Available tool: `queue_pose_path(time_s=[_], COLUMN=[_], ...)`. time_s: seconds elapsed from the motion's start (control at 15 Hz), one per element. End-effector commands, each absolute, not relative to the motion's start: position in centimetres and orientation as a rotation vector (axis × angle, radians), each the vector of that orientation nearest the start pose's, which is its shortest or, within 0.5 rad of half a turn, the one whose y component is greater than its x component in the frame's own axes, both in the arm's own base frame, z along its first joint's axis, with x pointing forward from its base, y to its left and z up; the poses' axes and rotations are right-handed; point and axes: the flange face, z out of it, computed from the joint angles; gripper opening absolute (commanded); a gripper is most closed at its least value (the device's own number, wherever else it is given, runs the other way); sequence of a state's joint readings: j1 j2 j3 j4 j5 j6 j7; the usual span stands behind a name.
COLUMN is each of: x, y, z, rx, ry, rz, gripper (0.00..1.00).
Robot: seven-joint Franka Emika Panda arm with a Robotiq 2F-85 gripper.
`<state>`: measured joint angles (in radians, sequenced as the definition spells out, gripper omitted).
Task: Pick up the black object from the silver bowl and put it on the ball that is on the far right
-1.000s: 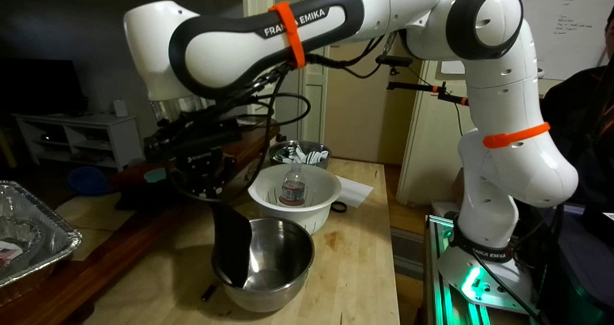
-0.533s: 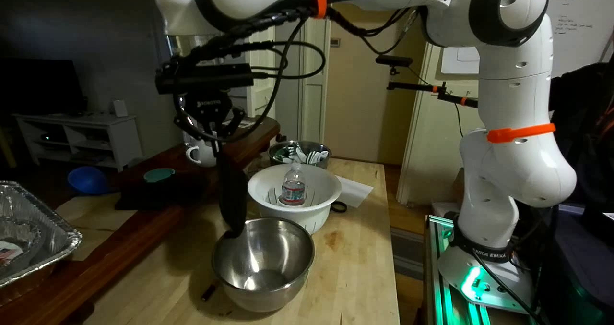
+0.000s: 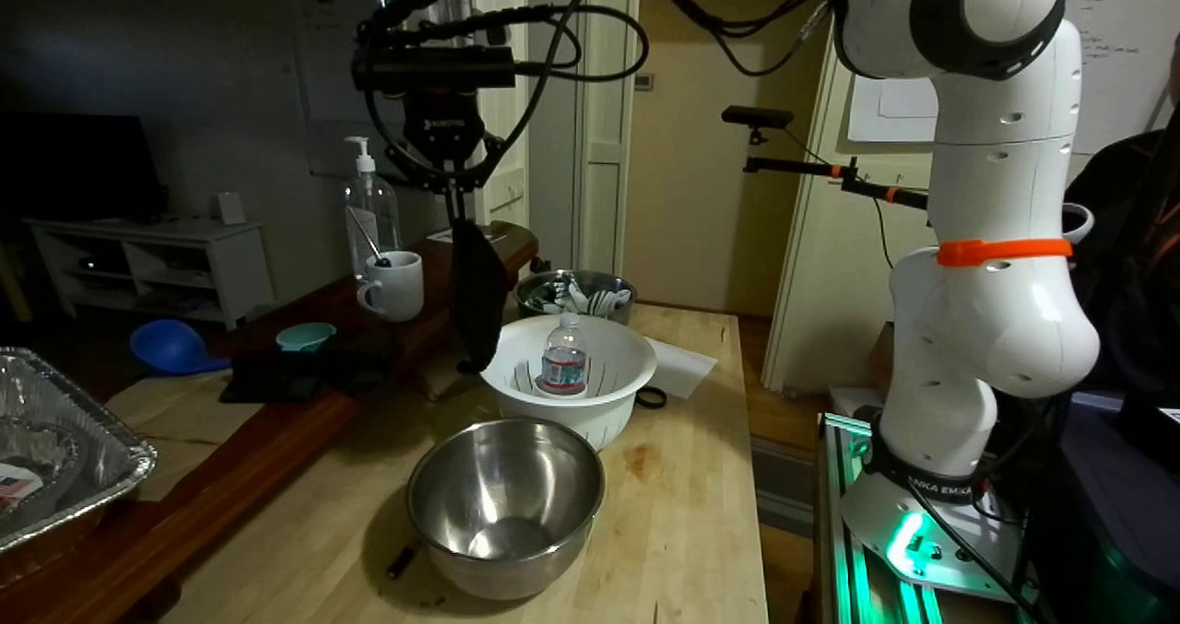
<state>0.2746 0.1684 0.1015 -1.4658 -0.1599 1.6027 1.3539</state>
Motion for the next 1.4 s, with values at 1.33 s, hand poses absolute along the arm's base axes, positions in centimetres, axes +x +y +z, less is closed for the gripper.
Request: queue_pose_path(time_s=[1.33], x=[61.9], y=[-9.5], z=[56.6], rx=[-1.892], ry=[2.929], rz=[-0.647], gripper=[0.02])
